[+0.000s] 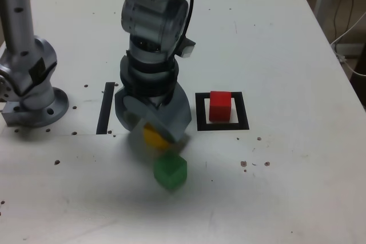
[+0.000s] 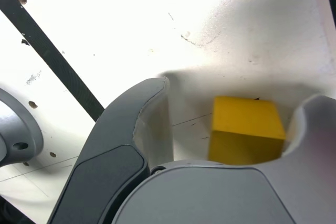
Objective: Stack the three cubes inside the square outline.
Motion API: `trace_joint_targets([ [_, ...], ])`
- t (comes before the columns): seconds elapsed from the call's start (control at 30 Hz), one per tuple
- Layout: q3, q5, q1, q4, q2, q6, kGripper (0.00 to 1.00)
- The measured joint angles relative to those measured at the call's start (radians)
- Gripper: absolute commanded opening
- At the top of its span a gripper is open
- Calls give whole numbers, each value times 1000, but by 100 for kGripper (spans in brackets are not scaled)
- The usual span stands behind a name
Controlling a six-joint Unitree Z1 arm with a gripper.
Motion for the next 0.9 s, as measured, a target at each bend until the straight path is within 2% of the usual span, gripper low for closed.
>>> trace_joint_targets([
  [0.17, 6, -1, 0, -9, -6, -12, 47],
  [0.4, 6, -8, -8, -11, -27, -12, 42],
  [0.63, -5, -28, -14, -1, -30, -3, 22],
  [0.9, -28, -38, -15, 20, -30, -2, 13],
])
